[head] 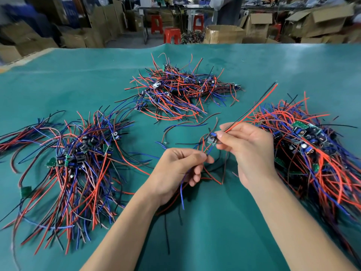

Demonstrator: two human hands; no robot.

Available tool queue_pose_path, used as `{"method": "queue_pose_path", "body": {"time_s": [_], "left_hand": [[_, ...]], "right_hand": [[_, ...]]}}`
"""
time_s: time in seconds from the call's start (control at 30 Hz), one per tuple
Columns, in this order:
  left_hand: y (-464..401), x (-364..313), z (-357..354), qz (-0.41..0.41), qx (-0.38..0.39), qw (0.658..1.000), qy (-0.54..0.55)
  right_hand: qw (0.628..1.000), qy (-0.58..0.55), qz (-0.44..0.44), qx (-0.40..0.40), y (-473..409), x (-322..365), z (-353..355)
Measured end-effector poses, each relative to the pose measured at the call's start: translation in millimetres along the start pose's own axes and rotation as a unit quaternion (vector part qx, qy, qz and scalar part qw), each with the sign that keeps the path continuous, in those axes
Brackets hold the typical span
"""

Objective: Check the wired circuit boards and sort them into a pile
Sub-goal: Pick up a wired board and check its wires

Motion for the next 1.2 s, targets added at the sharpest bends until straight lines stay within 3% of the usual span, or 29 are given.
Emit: {"method": "queue_pose_path", "body": {"time_s": [0.43,0.57,0.63,0.7,0.77,0.9,1.07,1.2], "left_hand": [[9,-3,-13,0.015,0.099,0.994,-0.045],[12,-4,-15,0.032,0.135,0.99,0.019],[8,-2,-13,0.054,0.114,0.989,0.071],[2,-1,-6,0.058,0.064,0.989,0.122],[0,-1,-4,0.052,0.044,0.987,0.147],[4,-1,-4,0.028,0.042,0.996,0.076],[2,-3,-7,0.004,0.053,0.997,0.047],[3,-2,-13,0.0,0.095,0.995,0.011]], "right_hand": [[0.99,-0.101,0.032,-0.095,-17,23,40],[0.974,-0.193,0.029,-0.112,-22,38,51],[0.969,-0.227,0.008,-0.094,-21,39,44],[0.979,-0.196,-0.032,-0.044,-14,29,21],[0.993,-0.096,-0.069,0.028,0,8,-8],[0.987,0.119,-0.018,0.108,19,-11,-32],[0.986,0.128,-0.034,0.099,8,-11,-19],[0.993,0.12,-0.004,0.02,-8,2,5]]}}
Point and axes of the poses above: each hand's wrist, its own y-axis away from the middle knuckle, its own z-axis out of the back of the hand, x = y × z, the point moved 9 cm from there along -y, towards the middle knuckle, and after that the axes turned 14 degrees about -y, right-handed, at the moved point
